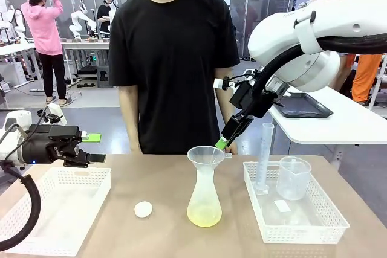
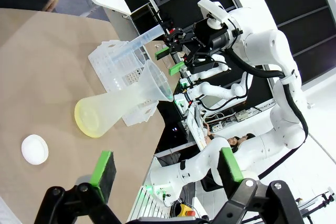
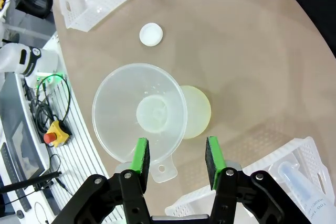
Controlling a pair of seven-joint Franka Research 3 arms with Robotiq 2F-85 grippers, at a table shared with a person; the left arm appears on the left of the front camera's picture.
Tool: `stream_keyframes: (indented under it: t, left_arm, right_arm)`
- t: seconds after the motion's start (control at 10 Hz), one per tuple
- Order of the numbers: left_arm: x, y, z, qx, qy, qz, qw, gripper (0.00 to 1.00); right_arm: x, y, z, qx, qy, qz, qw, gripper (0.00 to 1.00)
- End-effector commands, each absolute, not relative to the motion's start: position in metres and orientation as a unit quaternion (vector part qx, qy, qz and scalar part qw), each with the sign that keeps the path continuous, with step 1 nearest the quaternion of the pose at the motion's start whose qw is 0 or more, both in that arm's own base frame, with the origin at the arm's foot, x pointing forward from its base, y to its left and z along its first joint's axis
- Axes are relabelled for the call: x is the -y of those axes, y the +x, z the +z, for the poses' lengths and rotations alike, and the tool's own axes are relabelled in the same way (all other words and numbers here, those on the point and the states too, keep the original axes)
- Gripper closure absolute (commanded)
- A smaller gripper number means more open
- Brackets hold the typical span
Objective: Prepare the solutions needed for the experiment.
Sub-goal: Once the solution is in the Big flask , pick up the Plastic Funnel and place it back into the right Organizing basket.
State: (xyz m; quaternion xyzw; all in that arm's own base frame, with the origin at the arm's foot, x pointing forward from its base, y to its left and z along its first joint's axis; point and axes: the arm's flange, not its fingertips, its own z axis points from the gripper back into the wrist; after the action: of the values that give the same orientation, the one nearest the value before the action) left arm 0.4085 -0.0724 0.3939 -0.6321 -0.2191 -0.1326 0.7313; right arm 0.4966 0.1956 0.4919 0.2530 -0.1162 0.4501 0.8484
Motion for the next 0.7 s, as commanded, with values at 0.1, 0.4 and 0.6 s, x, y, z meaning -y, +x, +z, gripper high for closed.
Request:
stream_keyframes:
  t: [0.1,0.4,0.6]
  left_arm:
    - [0.074,0.408,0.396,0.219,-0.626,-0.135,0.736,0.00]
    - [0.074,0.408,0.396,0.219,-0.626,-0.135,0.736,0.00]
    - [0.074,0.408,0.396,0.219,-0.626,-0.135,0.736,0.00]
  right_arm:
    - [-0.205,0.501,0.495,0.119,0.249,0.452,0.848,0.45]
    - [-0.224,0.509,0.501,0.114,0.234,0.483,0.836,0.45]
    - [-0.236,0.512,0.498,0.094,0.214,0.500,0.834,0.45]
